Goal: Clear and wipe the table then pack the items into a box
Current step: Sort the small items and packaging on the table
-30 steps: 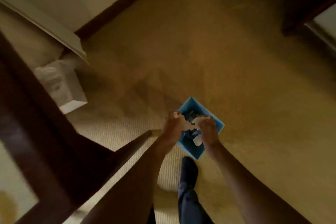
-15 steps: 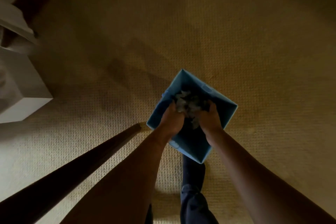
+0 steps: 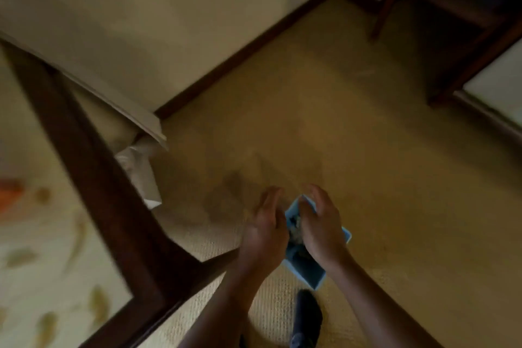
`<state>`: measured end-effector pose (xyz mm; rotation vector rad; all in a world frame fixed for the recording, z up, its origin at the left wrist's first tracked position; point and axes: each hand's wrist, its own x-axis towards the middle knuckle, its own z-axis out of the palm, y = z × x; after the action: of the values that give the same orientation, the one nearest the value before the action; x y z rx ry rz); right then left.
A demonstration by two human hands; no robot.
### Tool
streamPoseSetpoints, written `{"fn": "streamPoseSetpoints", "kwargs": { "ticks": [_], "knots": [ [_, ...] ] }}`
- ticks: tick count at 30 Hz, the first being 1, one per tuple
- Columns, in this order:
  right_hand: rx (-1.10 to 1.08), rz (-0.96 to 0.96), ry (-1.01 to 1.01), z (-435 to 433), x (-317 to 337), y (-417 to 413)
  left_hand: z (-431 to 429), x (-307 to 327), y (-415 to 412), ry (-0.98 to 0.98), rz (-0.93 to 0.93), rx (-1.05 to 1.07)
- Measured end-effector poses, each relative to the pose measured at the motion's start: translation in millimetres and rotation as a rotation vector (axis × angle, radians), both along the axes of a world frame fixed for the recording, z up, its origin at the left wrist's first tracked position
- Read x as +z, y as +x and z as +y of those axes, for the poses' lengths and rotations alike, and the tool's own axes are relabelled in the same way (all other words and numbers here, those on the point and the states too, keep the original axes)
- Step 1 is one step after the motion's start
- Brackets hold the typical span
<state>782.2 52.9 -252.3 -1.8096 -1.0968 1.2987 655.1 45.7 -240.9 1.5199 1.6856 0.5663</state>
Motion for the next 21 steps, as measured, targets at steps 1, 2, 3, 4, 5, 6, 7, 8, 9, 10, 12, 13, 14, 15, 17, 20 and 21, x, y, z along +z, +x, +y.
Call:
{"fn": "streamPoseSetpoints", "kwargs": {
  "ticks": [1,2,3,4,5,6,7,8,9,10,12,13,14,15,17,20,21],
  "knots": [
    [0.026,-0.022,0.036,4,24,-9,0,27,-9,0.063,0.024,0.001],
    [0.047,-0.038,0.101,9,56,-22,2,59,-23,0.124,0.051,0.025],
    [0.075,-0.073,0.159,11,80,-34,0,83,-37,0.194,0.085,0.045],
    [0.108,-0.090,0.206,14,107,-50,-3,111,-56,0.237,0.124,0.080],
    [0.128,-0.119,0.234,13,122,-58,-8,122,-68,0.278,0.161,0.099],
    [0.183,-0.131,0.278,18,151,-82,-14,151,-98,0.319,0.201,0.161],
    [0.203,-0.142,0.284,19,157,-88,-16,158,-109,0.350,0.254,0.178],
    [0.225,-0.144,0.288,20,164,-96,-20,165,-122,0.367,0.297,0.195],
    [0.286,-0.149,0.338,23,184,-120,-25,183,-149,0.405,0.329,0.239],
    [0.363,-0.159,0.386,26,203,-148,-31,201,-182,0.416,0.356,0.308],
    [0.482,-0.180,0.416,32,229,-197,-36,217,-234,0.417,0.447,0.395],
    [0.538,-0.186,0.421,36,238,-222,-38,220,-260,0.391,0.486,0.431],
    [0.588,-0.187,0.444,41,246,-252,-41,224,-291,0.361,0.512,0.470],
    [0.626,-0.189,0.450,45,251,-276,-42,227,-315,0.336,0.525,0.493],
    [0.702,-0.209,0.465,53,256,-336,-46,225,-372,0.253,0.524,0.540],
    [0.794,-0.295,0.495,69,256,-411,-44,213,-439,0.085,0.537,0.563],
    [0.834,-0.322,0.496,75,253,-438,-44,205,-462,0.048,0.528,0.566]
  ]
}}
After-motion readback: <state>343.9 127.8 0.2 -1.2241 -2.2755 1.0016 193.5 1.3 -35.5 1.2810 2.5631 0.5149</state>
